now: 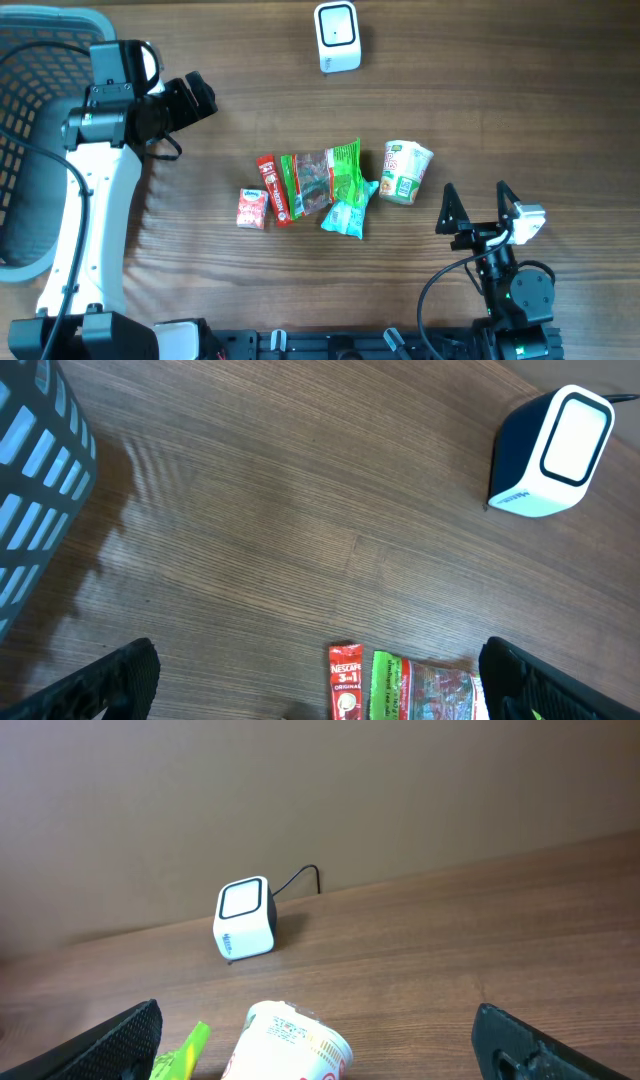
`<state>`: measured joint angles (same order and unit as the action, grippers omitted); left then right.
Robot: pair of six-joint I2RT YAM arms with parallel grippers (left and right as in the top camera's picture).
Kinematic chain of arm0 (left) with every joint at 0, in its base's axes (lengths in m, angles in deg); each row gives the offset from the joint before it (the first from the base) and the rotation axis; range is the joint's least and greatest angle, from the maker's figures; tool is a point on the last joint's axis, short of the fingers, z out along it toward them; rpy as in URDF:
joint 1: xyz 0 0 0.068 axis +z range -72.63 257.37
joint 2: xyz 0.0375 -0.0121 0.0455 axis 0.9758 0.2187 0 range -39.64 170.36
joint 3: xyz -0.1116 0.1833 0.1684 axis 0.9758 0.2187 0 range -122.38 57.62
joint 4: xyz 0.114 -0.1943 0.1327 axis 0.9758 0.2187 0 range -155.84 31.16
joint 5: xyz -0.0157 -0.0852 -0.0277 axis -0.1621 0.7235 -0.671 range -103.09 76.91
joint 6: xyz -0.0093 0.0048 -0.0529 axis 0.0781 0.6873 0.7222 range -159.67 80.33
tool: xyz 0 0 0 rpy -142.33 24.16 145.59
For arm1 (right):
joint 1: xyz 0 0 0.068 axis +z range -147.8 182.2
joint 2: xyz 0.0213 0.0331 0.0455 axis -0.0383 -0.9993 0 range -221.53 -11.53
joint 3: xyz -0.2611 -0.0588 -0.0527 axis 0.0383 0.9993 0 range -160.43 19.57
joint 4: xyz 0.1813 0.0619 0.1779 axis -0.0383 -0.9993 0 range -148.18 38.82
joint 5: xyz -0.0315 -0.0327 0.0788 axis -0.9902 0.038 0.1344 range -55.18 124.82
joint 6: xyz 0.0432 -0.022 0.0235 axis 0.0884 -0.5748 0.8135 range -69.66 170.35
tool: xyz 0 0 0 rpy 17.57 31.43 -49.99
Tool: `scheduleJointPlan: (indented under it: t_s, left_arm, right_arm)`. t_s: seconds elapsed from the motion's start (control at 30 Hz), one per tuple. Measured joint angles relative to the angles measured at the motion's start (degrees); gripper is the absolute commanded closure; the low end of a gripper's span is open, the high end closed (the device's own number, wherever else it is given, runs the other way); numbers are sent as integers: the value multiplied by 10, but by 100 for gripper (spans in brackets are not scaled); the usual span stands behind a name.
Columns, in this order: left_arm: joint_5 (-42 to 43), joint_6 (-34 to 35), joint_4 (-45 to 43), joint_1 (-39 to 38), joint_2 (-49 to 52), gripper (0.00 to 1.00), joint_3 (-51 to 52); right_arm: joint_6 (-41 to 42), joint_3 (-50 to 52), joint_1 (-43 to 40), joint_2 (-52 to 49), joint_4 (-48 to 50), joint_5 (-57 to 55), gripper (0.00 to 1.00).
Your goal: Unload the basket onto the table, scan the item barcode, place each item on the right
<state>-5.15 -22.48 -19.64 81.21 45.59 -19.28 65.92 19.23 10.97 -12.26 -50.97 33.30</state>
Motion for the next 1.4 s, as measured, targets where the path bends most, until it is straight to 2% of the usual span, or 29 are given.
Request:
scheduleJointPlan:
  t_s: [0.73, 0.87, 1.0, 1.1, 1.3, 1.4]
  left_arm:
    - [0, 0, 0, 0, 0, 0, 0]
    - [0, 0, 0, 0, 0, 0, 0]
    - [0, 0, 0, 0, 0, 0, 0]
    - [0, 0, 0, 0, 0, 0, 0]
    - [-2, -1, 0, 0, 0, 0, 0]
    - [-2, -2, 0, 0, 0, 0, 0]
  right_arm:
    - [17, 0, 0, 0, -2, 0, 0]
    - [17, -35, 0, -6, -96, 0, 0]
    - [13, -194, 0, -78, -172, 1, 0]
    - [4, -357, 0, -200, -264, 5, 0]
    - [-10, -743, -2, -522, -601, 17, 0]
    - [-17, -929, -3, -683, -717, 58, 0]
